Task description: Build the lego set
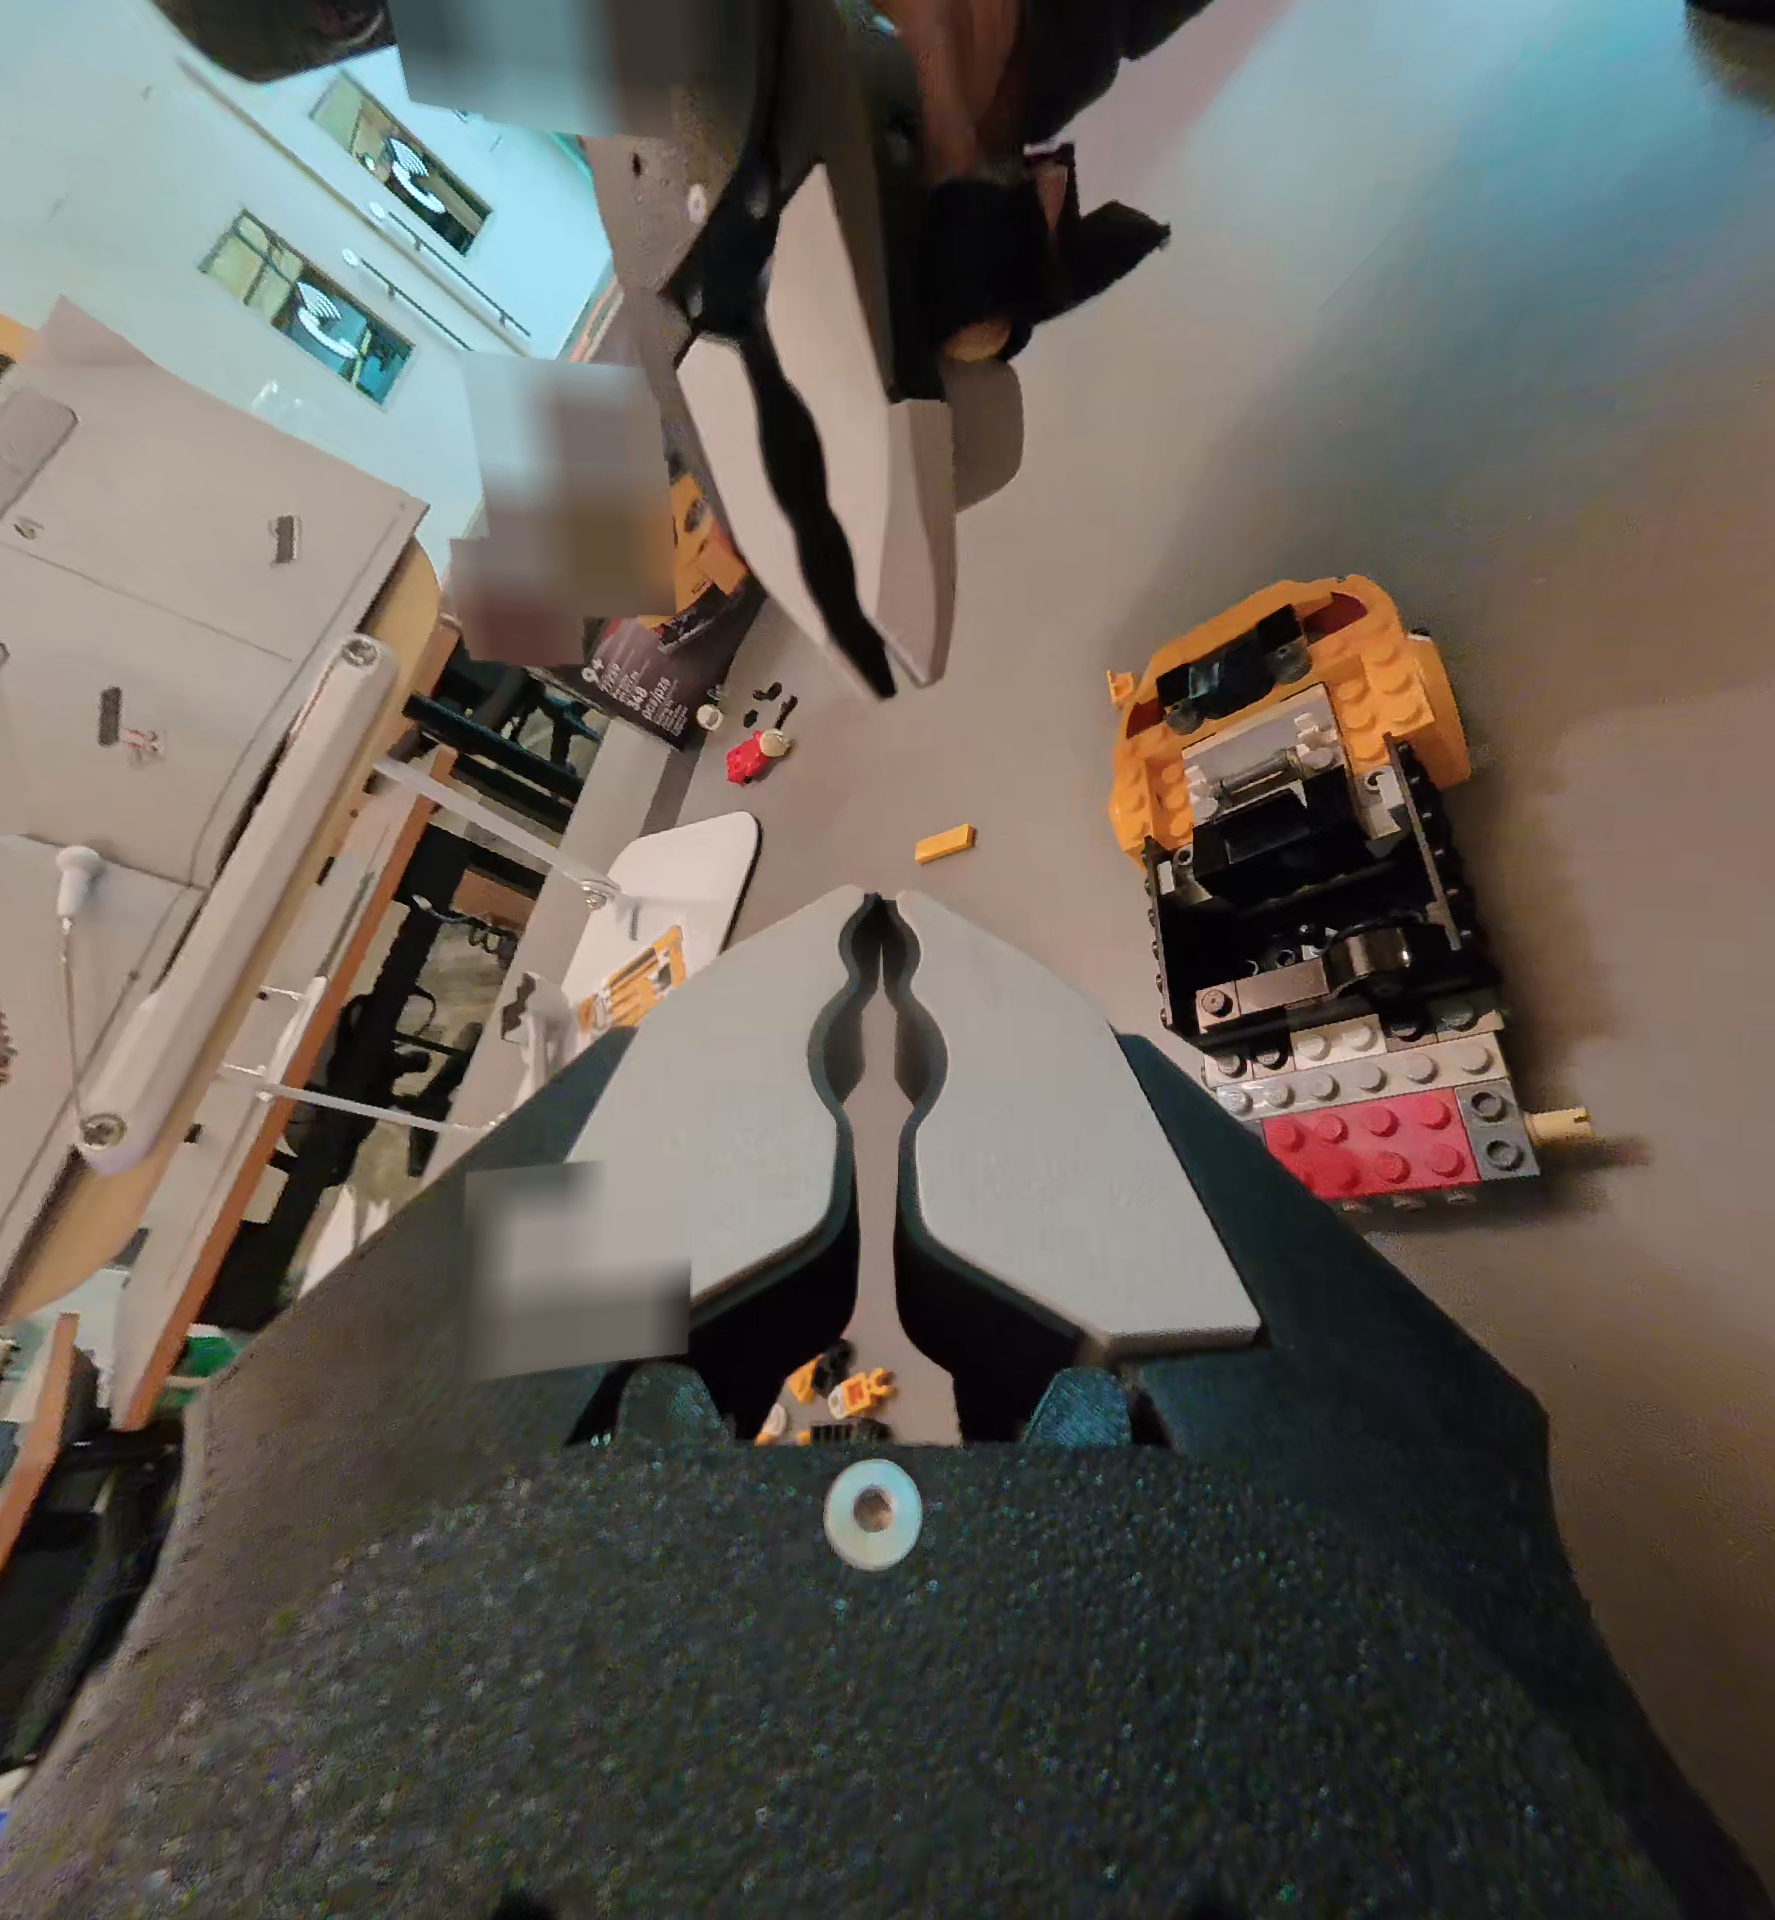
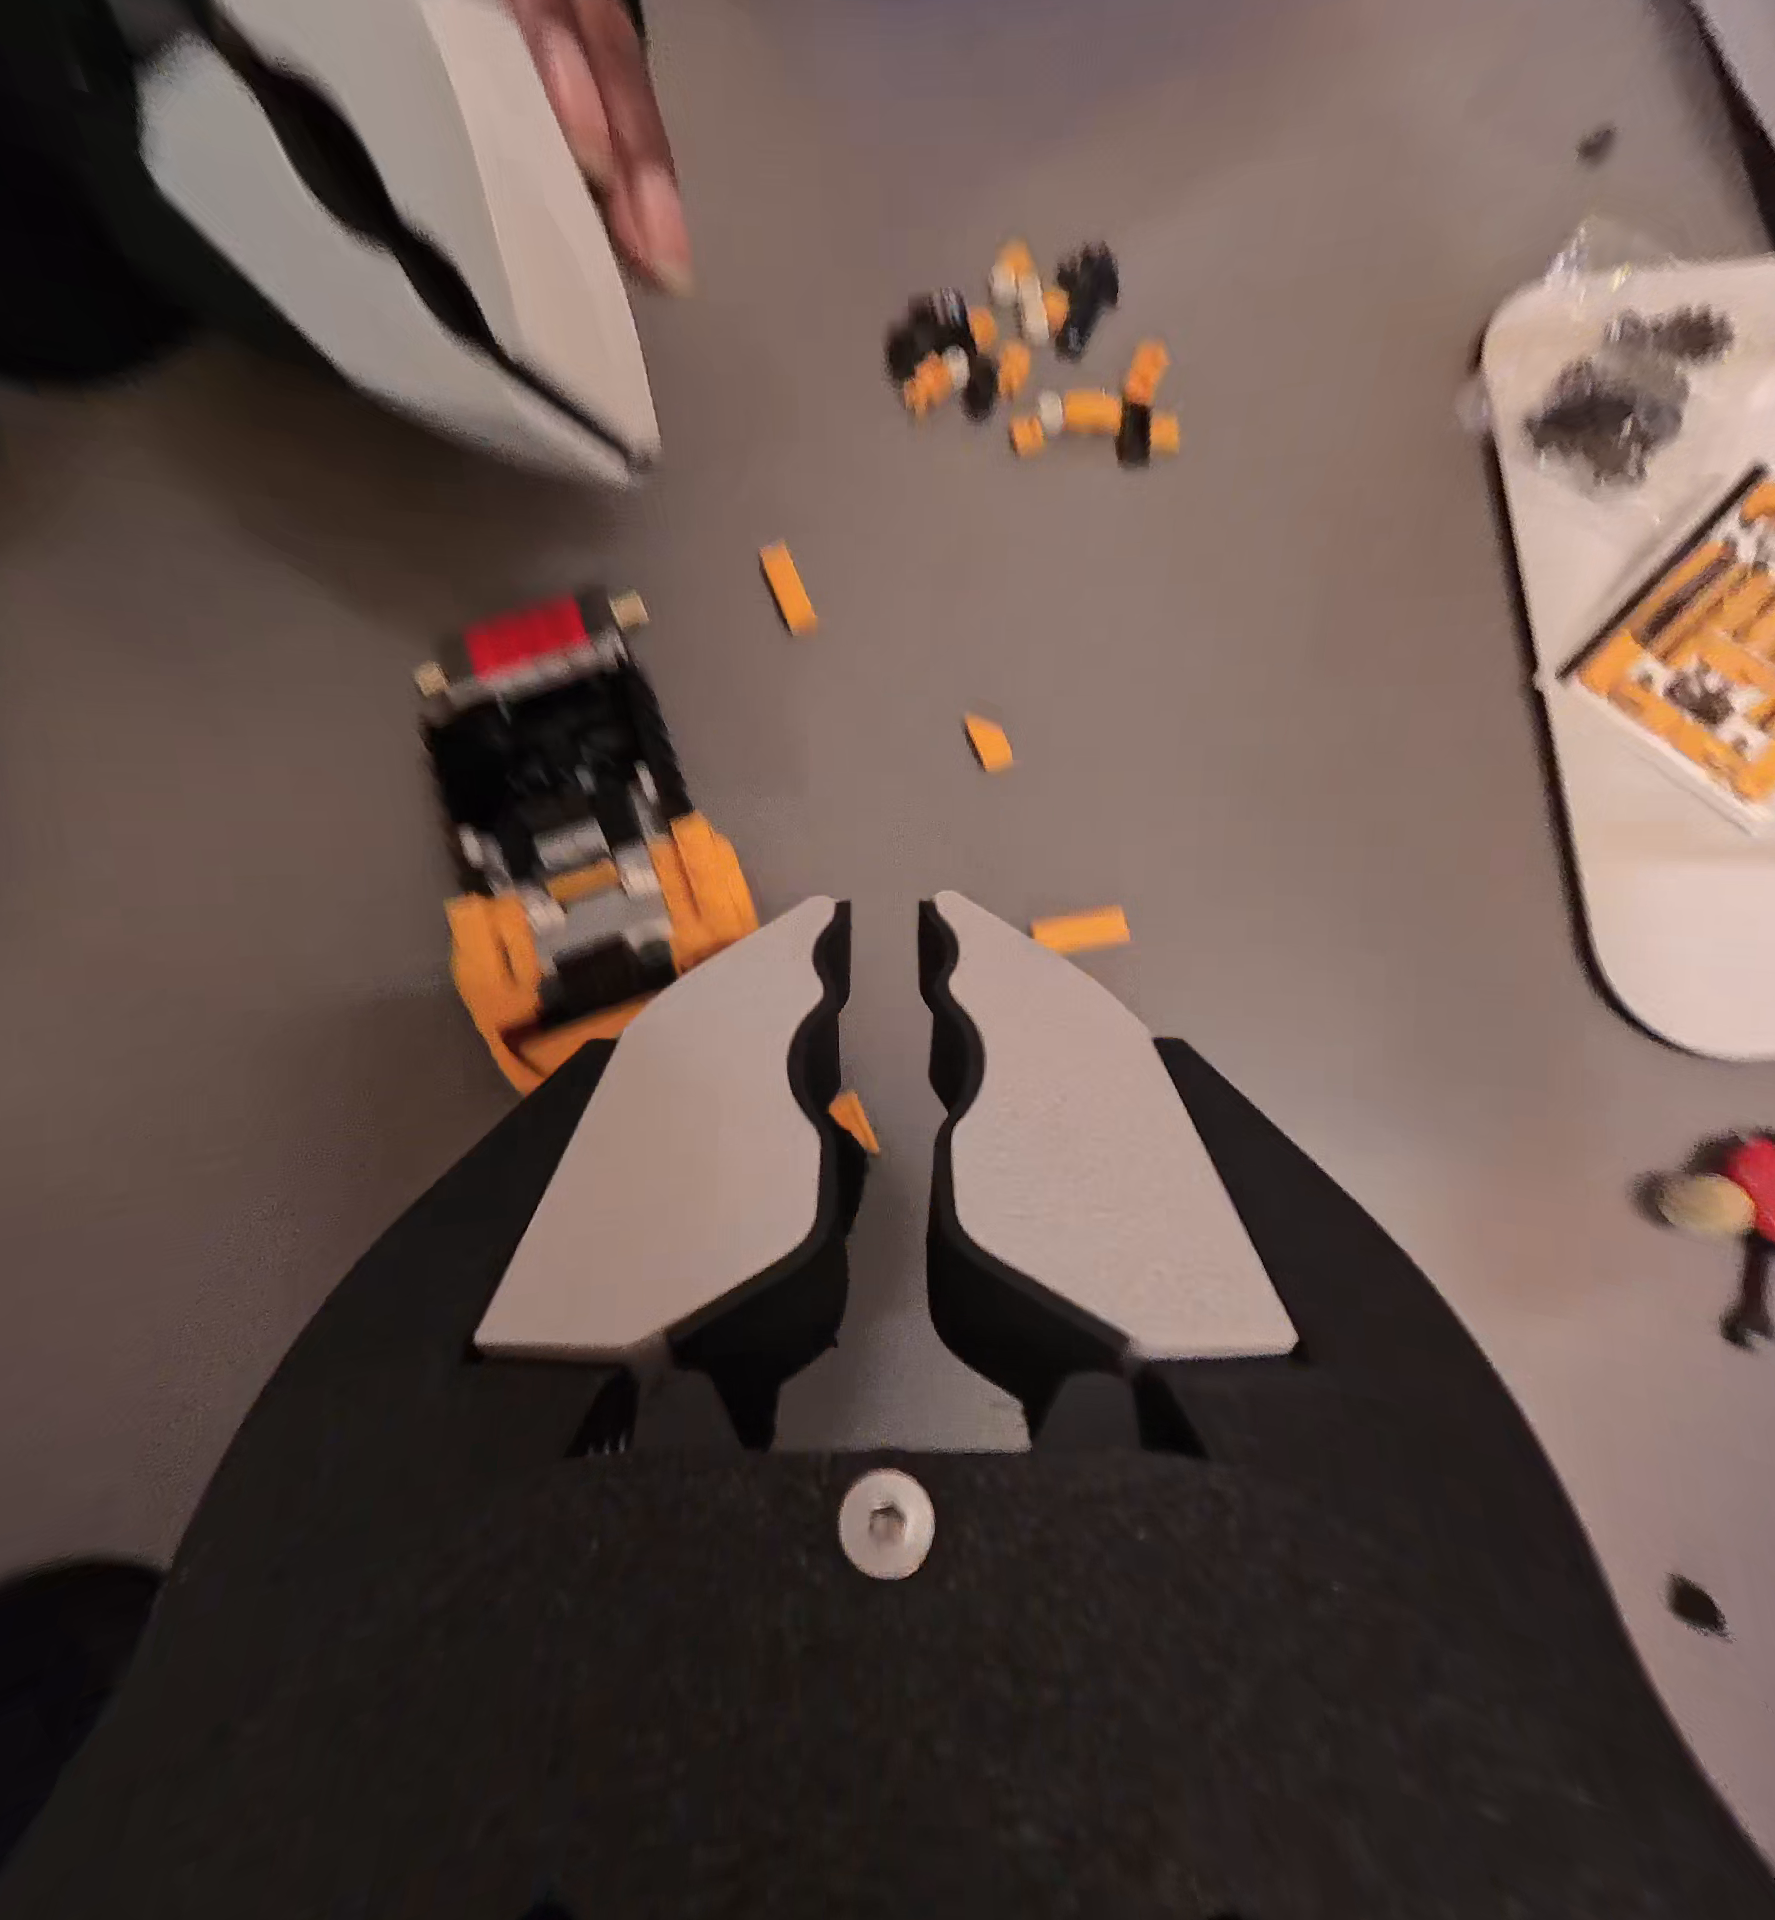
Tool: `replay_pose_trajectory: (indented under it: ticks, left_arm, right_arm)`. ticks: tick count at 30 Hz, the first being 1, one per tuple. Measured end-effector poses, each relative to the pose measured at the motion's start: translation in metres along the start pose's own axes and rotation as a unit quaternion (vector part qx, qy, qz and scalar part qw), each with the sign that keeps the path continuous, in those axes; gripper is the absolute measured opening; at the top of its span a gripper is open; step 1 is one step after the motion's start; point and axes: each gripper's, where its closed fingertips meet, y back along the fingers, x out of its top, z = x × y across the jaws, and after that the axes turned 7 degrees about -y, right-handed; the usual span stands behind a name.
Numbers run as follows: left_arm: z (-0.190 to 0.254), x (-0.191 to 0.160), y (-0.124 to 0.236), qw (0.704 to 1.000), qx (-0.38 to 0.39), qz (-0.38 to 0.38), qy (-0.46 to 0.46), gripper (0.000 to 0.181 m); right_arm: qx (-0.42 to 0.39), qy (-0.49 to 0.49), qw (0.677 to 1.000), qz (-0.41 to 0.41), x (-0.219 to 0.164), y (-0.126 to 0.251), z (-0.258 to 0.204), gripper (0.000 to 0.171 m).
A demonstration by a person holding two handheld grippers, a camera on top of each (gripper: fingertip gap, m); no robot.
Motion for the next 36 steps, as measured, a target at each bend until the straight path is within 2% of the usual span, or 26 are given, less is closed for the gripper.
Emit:
replay_pose_trajectory:
  ticks: [3, 6, 11, 13, 15, 17, 19, 23, 27, 36]
  left_arm:
    - [0.0, -0.005, -0.001, 0.999, -0.016, 0.003, 0.051, 0.0]
    - [0.0, -0.009, -0.002, 0.992, -0.037, 0.015, 0.118, 0.0]
    - [0.002, -0.007, -0.003, 0.977, -0.068, 0.04, 0.196, 0.0]
    - [0.004, -0.003, -0.003, 0.972, -0.08, 0.05, 0.214, 0.001]
    - [0.008, 0.001, -0.002, 0.969, -0.095, 0.06, 0.222, 0.004]
    - [0.013, 0.008, -0.002, 0.969, -0.108, 0.071, 0.21, 0.009]
    - [0.019, 0.017, 0.0, 0.973, -0.115, 0.081, 0.18, 0.013]
    - [0.031, 0.039, 0.002, 0.982, -0.12, 0.098, 0.106, 0.014]
    - [0.038, 0.059, 0.005, 0.989, -0.101, 0.108, 0.03, 0.012]
    - [0.042, 0.066, 0.009, 0.991, -0.085, 0.103, -0.029, 0.007]
  right_arm:
    - [-0.018, 0.037, 0.996, -0.076, -0.037, 0.002, 0.006, 0.013]
    - [-0.022, 0.074, 0.99, -0.115, -0.062, -0.005, 0.001, 0.015]
    - [-0.021, 0.094, 0.987, -0.131, -0.073, -0.02, -0.001, 0.016]
    - [-0.008, 0.084, 0.988, -0.127, -0.072, -0.022, -0.001, 0.008]
    - [0.005, 0.075, 0.989, -0.127, -0.071, -0.022, -0.002, 0.007]
    - [0.039, 0.044, 0.994, -0.091, -0.06, -0.021, -0.01, 0.007]
    - [0.11, -0.005, 0.993, -0.031, -0.037, -0.014, -0.03, 0.007]
    - [0.249, -0.061, 0.965, 0.045, 0.003, 0.003, -0.068, 0.007]
    - [0.343, -0.088, 0.934, 0.049, 0.023, 0.005, -0.094, 0.007]
    - [0.392, -0.101, 0.914, 0.03, 0.031, -0.003, -0.11, 0.007]
